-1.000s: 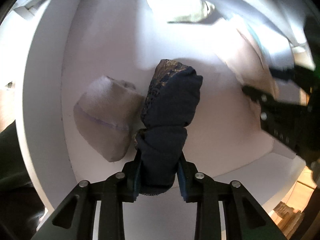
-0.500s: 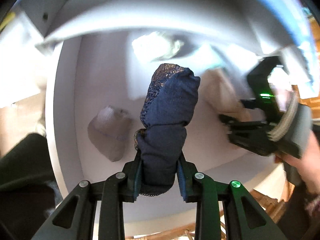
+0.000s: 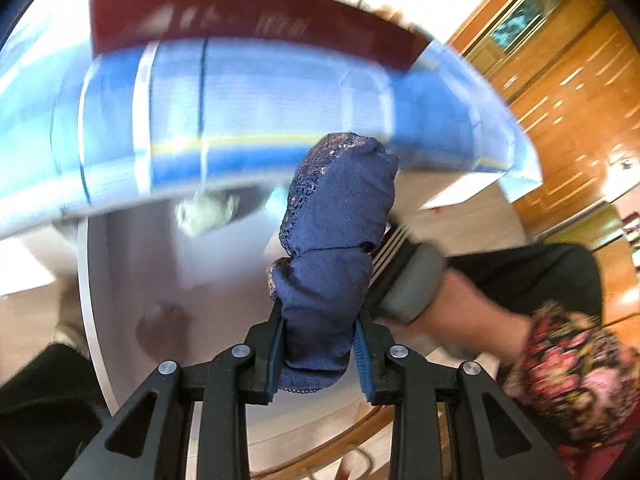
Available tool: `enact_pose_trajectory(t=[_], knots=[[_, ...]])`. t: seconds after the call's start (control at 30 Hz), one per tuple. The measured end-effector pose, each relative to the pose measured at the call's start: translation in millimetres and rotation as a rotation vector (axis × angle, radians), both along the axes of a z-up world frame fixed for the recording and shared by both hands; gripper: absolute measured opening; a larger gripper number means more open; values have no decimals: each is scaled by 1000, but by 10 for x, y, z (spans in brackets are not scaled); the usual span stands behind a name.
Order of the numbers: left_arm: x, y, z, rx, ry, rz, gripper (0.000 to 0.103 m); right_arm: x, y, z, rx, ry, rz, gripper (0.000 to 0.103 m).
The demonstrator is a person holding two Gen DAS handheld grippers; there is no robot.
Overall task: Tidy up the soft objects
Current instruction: 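Lift the navy knit item with the left gripper toward the gold box while the right holds peach cloth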
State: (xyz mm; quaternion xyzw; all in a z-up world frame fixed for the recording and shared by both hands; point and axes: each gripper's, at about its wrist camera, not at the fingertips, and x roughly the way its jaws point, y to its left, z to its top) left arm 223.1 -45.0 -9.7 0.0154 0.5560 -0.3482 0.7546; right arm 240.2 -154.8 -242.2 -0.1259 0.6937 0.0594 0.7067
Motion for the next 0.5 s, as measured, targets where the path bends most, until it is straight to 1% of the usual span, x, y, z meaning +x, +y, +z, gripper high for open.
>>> enact_pose_trajectory(t=[0.03,0.07,0.1,0.2,0.3,0.33,0.4,0.43,0.47,0.5], knots=[[13,-28,62,-16,-11,-1,30,-1,6,2,0,1,1,55],[35,-41,205,-39,-29,-4,30,1,0,-1,1,0,1,55],[84,-173,286,-50,-40,-2,30,11,-13,-13,2,0,0,55],[193,-197,640,-102,-79,6,30,-10,-19,20,5,0,-2,55],[349,-229,890,-142,-106,29,30,5,-27,15,7,1,-3,55],[432,-228,999,-148,-121,46,30,-36,-9,74,7,1,-3,55],[640,-238,1177,-152,-146,80,30,-30,-13,73,9,2,-5,55],[723,-237,1199,-149,-154,96,30,-35,-9,84,9,2,-5,55],[861,-231,1285,-145,-163,132,30,-31,-13,83,11,2,-7,55],[992,-250,1279,-142,-165,159,30,-27,-14,77,9,2,-8,55]])
